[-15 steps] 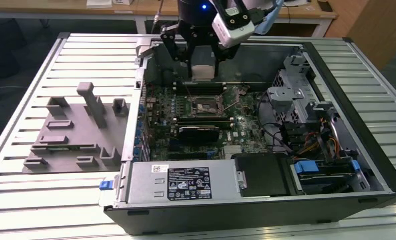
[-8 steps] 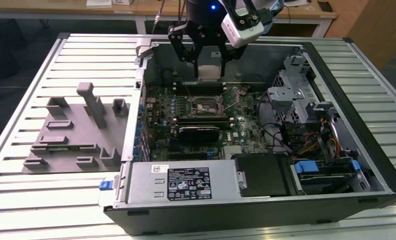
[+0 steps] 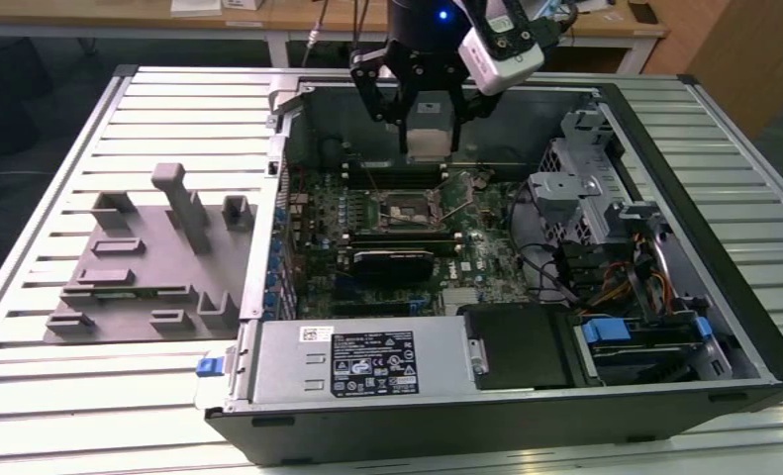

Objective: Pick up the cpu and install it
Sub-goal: 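Pick up the cpu and move it towards the insertion slot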

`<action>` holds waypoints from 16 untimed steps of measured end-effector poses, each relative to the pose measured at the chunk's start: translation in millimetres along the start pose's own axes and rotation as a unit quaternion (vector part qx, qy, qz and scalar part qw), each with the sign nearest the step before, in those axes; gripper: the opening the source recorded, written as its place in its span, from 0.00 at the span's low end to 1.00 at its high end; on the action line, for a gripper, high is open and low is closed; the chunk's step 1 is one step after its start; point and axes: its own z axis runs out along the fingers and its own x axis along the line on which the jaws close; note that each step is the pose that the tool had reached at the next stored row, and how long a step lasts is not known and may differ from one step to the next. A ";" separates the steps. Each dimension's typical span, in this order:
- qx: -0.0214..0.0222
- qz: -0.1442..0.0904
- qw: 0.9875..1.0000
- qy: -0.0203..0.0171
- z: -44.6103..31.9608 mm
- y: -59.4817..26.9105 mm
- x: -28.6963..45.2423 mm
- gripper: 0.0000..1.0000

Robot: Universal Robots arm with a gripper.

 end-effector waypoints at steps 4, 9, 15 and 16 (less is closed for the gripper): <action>0.000 0.000 1.000 0.000 0.3 0.1 -4.6 0.54; 0.000 0.000 1.000 0.000 2.6 0.1 -4.6 0.54; 0.000 0.000 1.000 0.006 12.0 -0.3 -3.8 0.54; 0.000 0.000 1.000 0.007 13.8 -0.4 -3.7 0.54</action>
